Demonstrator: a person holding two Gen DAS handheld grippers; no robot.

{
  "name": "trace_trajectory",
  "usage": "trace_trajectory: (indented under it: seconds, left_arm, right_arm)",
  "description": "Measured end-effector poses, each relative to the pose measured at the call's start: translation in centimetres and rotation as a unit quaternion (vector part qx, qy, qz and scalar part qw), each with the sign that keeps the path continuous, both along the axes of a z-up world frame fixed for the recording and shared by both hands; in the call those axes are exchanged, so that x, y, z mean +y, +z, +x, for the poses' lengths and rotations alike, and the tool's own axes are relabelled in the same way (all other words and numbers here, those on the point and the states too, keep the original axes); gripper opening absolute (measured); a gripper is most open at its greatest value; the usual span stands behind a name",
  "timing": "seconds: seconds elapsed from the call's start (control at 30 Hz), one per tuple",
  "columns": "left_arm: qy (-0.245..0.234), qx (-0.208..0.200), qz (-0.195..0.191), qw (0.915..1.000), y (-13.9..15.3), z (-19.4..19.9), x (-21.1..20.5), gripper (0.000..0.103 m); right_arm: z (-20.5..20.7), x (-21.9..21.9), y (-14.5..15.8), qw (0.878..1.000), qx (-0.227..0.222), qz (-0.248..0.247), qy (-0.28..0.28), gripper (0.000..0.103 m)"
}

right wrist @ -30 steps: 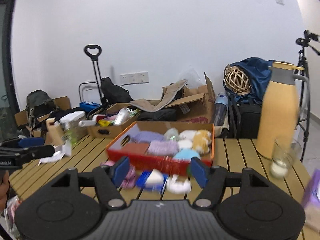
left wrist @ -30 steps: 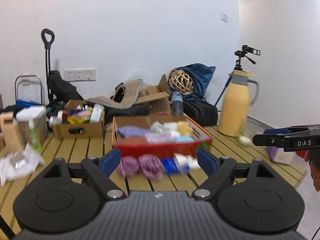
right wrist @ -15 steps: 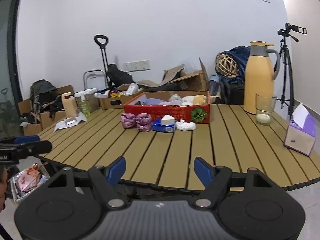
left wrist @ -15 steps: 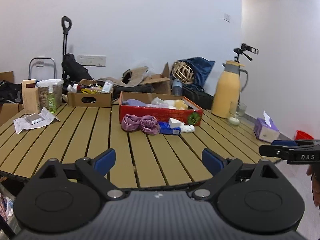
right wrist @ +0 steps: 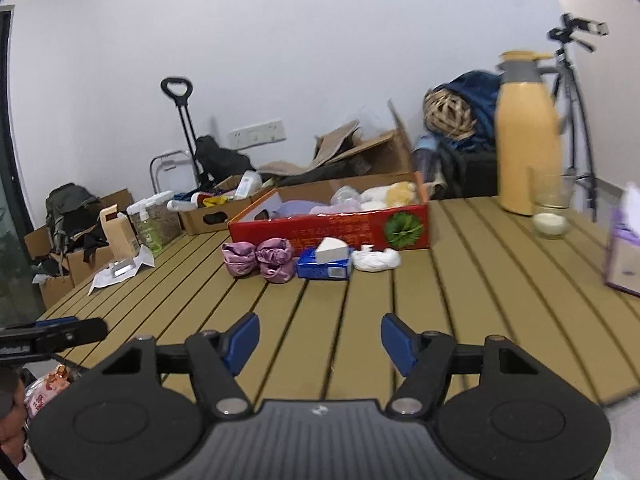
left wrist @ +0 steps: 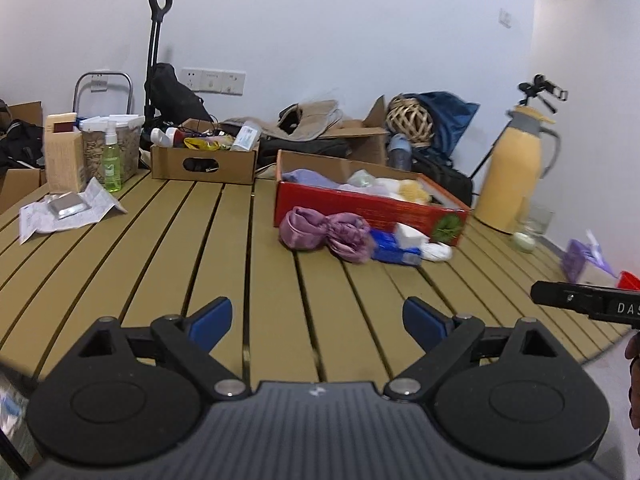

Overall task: Organize soft objects
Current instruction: 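Withdraw both grippers and move them to the pink satin scrunchies, then close both grippers on the pink satin scrunchies and lift them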

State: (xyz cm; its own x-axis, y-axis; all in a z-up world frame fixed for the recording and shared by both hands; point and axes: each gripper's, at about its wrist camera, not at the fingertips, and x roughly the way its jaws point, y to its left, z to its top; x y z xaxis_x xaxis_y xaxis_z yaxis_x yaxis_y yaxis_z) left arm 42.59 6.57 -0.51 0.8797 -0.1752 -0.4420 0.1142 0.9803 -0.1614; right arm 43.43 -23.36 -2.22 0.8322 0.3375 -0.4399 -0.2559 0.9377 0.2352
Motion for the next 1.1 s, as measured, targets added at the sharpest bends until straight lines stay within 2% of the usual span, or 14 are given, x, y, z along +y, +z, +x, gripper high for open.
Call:
trace_trajectory:
  seconds: [0.17, 0.33, 0.37, 0.4, 0.43, 0.47, 0.5, 0.53, 0.57, 0.73, 0.8, 0.87, 0.97, 1.1]
  left_arm:
    - [0.002, 0.010, -0.008, 0.9999, -0.3, 9.2, 0.4, 0.078]
    - [0.011, 0.030, -0.012, 0.9994, -2.0, 17.7, 0.1, 0.078]
    - [0.009, 0.037, -0.007, 0.9993, -2.7, 19.0, -0.1, 0.075]
    - [0.008, 0.044, -0.004, 0.9990, -3.3, 20.0, -0.1, 0.067]
    - [0.004, 0.049, -0.006, 0.9988, -3.8, 20.8, 0.0, 0.065]
    - [0.000, 0.052, -0.012, 0.9986, -4.2, 21.4, 0.3, 0.058]
    - [-0.003, 0.055, -0.023, 0.9982, -4.5, 21.7, 0.6, 0.046]
    - [-0.011, 0.055, -0.037, 0.9978, -4.8, 21.9, 0.9, 0.039]
    - [-0.027, 0.054, -0.049, 0.9970, -5.1, 22.1, 1.0, 0.025]
    - [-0.036, 0.058, -0.061, 0.9958, -5.9, 22.4, 1.1, 0.018]
    - [-0.034, 0.059, -0.064, 0.9956, -5.7, 22.3, 1.3, 0.011]
    - [-0.026, 0.061, -0.064, 0.9957, -5.2, 21.5, 1.2, 0.008]
    - [-0.022, 0.049, -0.066, 0.9964, -3.8, 18.3, 0.5, 0.008]
    - [-0.033, 0.024, -0.068, 0.9969, -1.7, 12.0, -1.3, 0.008]
  right_arm:
    - [9.0, 4.0, -0.5, 1.000, 0.011, 0.001, 0.028, 0.049]
    - [17.3, 7.9, -1.5, 0.999, 0.014, -0.016, 0.035, 0.042]
    - [18.6, 8.7, -1.9, 0.999, 0.016, -0.024, 0.038, 0.040]
    - [19.9, 9.5, -2.4, 0.998, 0.016, -0.036, 0.041, 0.040]
    - [21.0, 10.2, -3.0, 0.998, 0.022, -0.048, 0.041, 0.035]
    - [22.1, 10.8, -3.7, 0.997, 0.028, -0.059, 0.042, 0.030]
    - [22.8, 11.3, -4.2, 0.996, 0.037, -0.063, 0.045, 0.028]
    - [23.3, 11.6, -4.6, 0.996, 0.041, -0.066, 0.050, 0.022]
    - [23.5, 12.1, -5.0, 0.995, 0.036, -0.079, 0.057, 0.021]
    - [24.2, 13.0, -6.1, 0.991, 0.051, -0.090, 0.081, 0.016]
    - [24.3, 13.1, -6.1, 0.991, 0.054, -0.083, 0.086, 0.011]
    - [24.1, 12.6, -6.0, 0.992, 0.056, -0.067, 0.087, 0.006]
    - [22.3, 11.3, -4.9, 0.995, 0.045, -0.034, 0.080, 0.005]
    - [16.7, 9.3, -2.9, 0.997, 0.005, -0.026, 0.079, 0.005]
